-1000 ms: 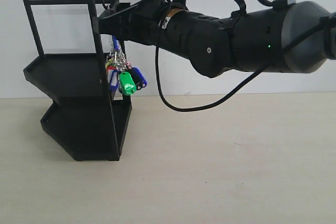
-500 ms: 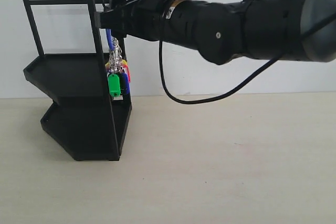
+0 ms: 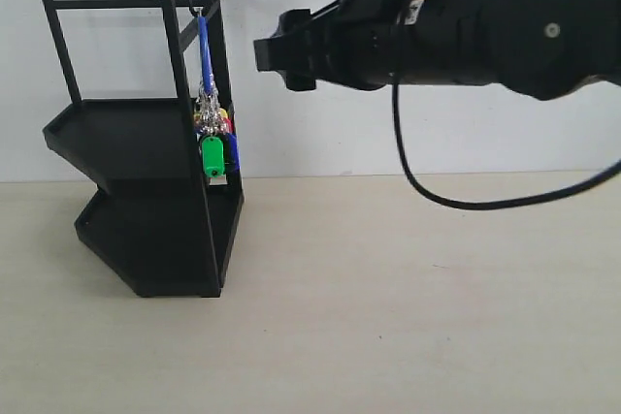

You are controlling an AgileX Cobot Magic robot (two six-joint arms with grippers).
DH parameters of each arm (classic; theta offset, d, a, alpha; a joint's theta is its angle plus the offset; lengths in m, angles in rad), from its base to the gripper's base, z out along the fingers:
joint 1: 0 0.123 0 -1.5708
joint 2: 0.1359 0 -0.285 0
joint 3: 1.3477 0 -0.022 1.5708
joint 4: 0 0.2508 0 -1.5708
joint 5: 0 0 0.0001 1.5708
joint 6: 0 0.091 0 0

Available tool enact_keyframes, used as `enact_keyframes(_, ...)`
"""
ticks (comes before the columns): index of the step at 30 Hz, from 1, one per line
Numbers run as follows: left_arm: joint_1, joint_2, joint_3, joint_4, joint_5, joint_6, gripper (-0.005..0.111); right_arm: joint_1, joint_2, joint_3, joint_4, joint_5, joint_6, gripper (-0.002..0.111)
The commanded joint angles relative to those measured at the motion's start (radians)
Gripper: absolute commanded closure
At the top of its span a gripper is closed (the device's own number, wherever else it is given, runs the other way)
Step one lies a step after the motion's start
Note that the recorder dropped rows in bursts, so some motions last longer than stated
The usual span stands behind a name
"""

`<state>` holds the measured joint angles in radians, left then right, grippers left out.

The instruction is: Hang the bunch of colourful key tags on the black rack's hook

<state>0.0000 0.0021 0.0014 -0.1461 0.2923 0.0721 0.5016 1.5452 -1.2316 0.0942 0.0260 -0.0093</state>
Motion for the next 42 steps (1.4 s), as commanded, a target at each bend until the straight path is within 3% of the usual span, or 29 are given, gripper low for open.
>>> enact_keyframes(1,-0.001,-0.002,-0.001,0.005,-0.008,0.003,0.102,-0.015,-0.148,0.115,-0.002,0.034,-0.039,0.041)
enact_keyframes(8,-0.001,-0.002,-0.001,0.005,-0.008,0.003,0.102,-0.015,-0.39,0.254,-0.004,0.169,-0.068,0.041)
enact_keyframes(11,-0.001,-0.002,-0.001,0.005,-0.008,0.003,0.102,-0.015,-0.486,0.291,-0.004,0.24,-0.068,0.048)
enact_keyframes(19,-0.001,-0.002,-0.001,0.005,-0.008,0.003,0.102,-0.015,-0.687,0.355,-0.001,0.518,0.0,0.109)
enact_keyframes(30,-0.001,-0.002,-0.001,0.005,-0.008,0.003,0.102,-0.015,-0.776,0.409,0.0,0.995,0.056,0.108)
enact_keyframes(42,-0.001,-0.002,-0.001,0.005,-0.008,0.003,0.102,-0.015,-0.776,0.409,0.0,1.013,0.056,0.108)
